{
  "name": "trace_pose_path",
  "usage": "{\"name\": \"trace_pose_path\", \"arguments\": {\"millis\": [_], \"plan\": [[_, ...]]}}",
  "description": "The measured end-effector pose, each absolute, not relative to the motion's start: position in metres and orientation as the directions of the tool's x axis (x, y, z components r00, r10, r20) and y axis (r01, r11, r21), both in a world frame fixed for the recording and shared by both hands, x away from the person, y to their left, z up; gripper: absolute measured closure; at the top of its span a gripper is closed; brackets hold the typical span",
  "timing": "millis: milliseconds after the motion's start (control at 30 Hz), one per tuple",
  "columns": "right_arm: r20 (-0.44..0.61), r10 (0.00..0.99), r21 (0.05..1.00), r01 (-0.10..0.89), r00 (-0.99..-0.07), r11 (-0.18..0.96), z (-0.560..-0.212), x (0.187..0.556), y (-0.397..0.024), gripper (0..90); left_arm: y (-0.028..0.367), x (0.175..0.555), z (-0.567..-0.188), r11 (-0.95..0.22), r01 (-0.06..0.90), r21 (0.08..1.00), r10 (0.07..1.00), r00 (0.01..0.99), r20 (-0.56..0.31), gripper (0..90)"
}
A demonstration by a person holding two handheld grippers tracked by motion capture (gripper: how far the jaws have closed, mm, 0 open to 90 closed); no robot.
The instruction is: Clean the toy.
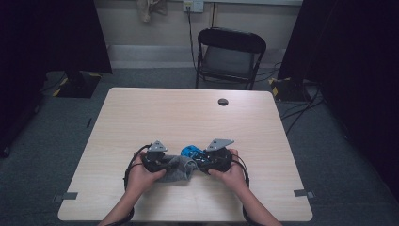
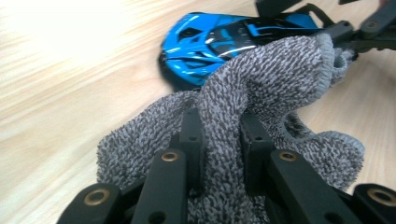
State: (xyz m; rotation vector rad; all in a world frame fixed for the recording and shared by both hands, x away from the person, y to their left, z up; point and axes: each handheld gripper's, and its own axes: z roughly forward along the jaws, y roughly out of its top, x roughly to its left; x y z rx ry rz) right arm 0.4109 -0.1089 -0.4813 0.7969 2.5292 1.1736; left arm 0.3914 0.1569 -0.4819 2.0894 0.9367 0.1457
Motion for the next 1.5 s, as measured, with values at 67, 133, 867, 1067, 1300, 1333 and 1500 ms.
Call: {"name": "trace_pose_path", "arguments": {"millis": [67,133,867,1067,1300,1333,1500], "plan": [[0.010,0.570,0.762,0.375,-0.822,0.528,-0.481,0.411,-0.109,42.0,0.159,0.392,-0.482,-0.380,0.572,0.726,0.674,0.710,-0.207,75.0],[0.010,0.570,0.762,0.375,-0.822,0.528,-0.481,0.411,-0.109,42.0,0.167,0.394,-0.482,-0.368,0.583,0.724,0.691,0.693,-0.206,75.0],[0.007,0.569,0.757,0.376,-0.822,0.534,-0.481,0.411,-0.108,42.0,0.210,0.383,-0.466,-0.316,0.605,0.731,0.732,0.645,-0.218,74.9],[0.001,0.569,0.756,0.372,-0.822,0.538,-0.481,0.410,-0.108,41.9,0.200,0.367,-0.471,-0.350,0.593,0.725,0.695,0.683,-0.224,74.3],[-0.003,0.574,0.758,0.372,-0.819,0.535,-0.481,0.409,-0.107,41.5,0.199,0.355,-0.479,-0.349,0.580,0.736,0.671,0.703,-0.236,62.5],[-0.002,0.575,0.759,0.373,-0.818,0.533,-0.481,0.409,-0.107,41.2,0.199,0.354,-0.480,-0.342,0.581,0.739,0.674,0.699,-0.238,57.3],[-0.008,0.574,0.767,0.363,-0.819,0.529,-0.482,0.408,-0.108,40.7,0.200,0.354,-0.478,-0.349,0.553,0.757,0.665,0.715,-0.216,34.3]]}}
